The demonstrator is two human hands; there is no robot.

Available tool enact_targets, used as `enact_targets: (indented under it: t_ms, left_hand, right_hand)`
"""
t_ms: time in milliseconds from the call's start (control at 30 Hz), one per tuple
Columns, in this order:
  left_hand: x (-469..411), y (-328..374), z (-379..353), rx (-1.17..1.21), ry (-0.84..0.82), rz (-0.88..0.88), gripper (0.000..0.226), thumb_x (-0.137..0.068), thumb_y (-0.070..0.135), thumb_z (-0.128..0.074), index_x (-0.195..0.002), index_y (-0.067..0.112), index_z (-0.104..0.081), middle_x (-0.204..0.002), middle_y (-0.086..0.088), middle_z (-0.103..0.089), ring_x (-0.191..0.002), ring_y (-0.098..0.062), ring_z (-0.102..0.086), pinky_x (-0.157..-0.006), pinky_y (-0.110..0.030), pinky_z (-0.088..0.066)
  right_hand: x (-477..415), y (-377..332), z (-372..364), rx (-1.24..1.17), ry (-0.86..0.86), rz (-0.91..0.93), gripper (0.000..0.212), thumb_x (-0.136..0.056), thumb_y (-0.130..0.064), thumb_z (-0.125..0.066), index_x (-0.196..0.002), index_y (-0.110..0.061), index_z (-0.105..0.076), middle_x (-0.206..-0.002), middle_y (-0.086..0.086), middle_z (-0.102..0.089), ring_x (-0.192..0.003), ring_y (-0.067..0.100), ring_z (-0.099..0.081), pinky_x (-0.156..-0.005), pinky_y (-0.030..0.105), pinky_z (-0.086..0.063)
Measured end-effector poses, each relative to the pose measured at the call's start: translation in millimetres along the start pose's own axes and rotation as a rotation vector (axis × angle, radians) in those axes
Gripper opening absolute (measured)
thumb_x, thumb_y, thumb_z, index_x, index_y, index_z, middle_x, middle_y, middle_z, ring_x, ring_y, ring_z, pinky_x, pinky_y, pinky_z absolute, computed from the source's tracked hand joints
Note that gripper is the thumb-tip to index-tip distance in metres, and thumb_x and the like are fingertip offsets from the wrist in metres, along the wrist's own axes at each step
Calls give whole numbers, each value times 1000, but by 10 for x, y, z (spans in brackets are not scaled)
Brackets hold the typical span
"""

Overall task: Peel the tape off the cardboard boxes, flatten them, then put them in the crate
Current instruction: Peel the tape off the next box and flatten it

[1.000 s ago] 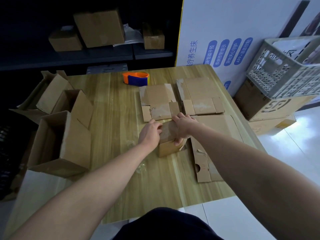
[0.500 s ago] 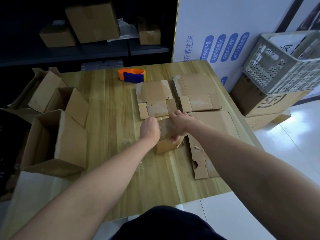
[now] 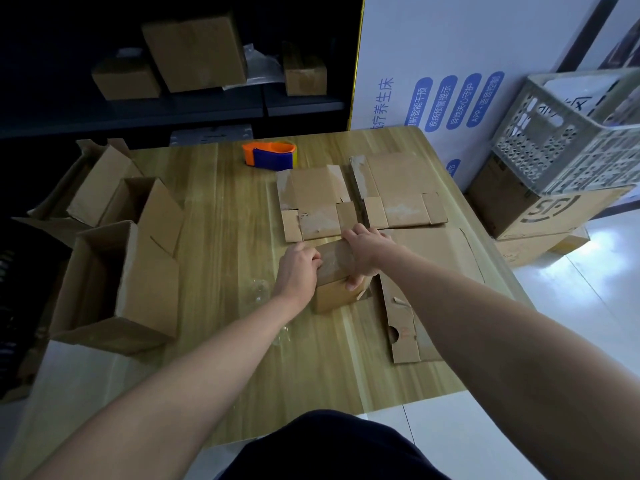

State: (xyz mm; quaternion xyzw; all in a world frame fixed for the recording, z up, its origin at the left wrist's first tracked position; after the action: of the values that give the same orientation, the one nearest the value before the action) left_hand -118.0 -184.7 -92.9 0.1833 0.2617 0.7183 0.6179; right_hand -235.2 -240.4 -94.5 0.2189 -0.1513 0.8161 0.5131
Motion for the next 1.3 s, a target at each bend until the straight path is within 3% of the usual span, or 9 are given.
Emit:
enact_targets:
  t_ms: [133,300,600,767,900,1300]
  left_hand:
    - [-26,-13,22,-42,28,58,12,-89,12,-60,-86,5,-70,-99,-8,-61,-92,-25,-57,-86,-39,-44]
    - [-91,34,13,-143,-29,61,10,-90,9,-59,-83,9,-66,-99,-7,-61,-92,-25,-57,-83,-35,-42]
    - [-73,34,-87,-232,-146,-51,10,-94,10,-51,-101,10,-57,-110,-7,-54,-107,-25,-50,-89,-35,-40]
    - [-66,77,-95,-225,-114,-120,37,-95,8,-48,-131,15,-53,-133,0,-47,-123,-21,-36,-100,-35,-29]
    - [-109,146,-108,-118,-159,-125,32,-92,-2,-48,-118,9,-63,-122,-5,-53,-118,-21,-41,-99,-31,-35]
    - [-206,175,-138,-95,-240,-54,16,-89,-2,-52,-99,5,-63,-116,-8,-51,-114,-21,-44,-92,-31,-40]
  right_hand:
    - [-6,2,-3,-1,1,1,113,-58,-46,-84,-146,-20,-18,-139,6,-31,-130,32,-30,-107,50,-29]
    - [-14,6,-6,-6,-6,-3,114,-57,-46,-85,-146,-19,-19,-140,6,-31,-132,33,-29,-107,51,-28]
    - [-25,-14,16,53,-2,0,116,-56,-50,-83,-147,-19,-18,-143,8,-30,-134,34,-28,-107,53,-27]
    - [-35,-7,9,56,-9,-12,116,-56,-49,-84,-147,-19,-18,-142,7,-30,-133,34,-28,-107,53,-27]
    - [-55,-1,8,49,-10,-15,117,-55,-48,-85,-146,-19,-19,-141,7,-30,-133,34,-28,-107,53,-29]
    - [-28,13,-21,41,-6,-19,118,-53,-51,-85,-146,-21,-20,-142,6,-31,-133,34,-29,-107,52,-28]
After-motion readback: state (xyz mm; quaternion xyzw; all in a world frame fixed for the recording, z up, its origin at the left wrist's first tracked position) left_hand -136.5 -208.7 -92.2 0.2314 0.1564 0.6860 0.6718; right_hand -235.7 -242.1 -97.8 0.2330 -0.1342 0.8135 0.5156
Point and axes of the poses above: each hand's wrist, its own x-axis away from the middle knuckle, its own z-axis out of the back of the hand, y = z × x, the point moved 8 cm from there along -x, towards the middle knuckle
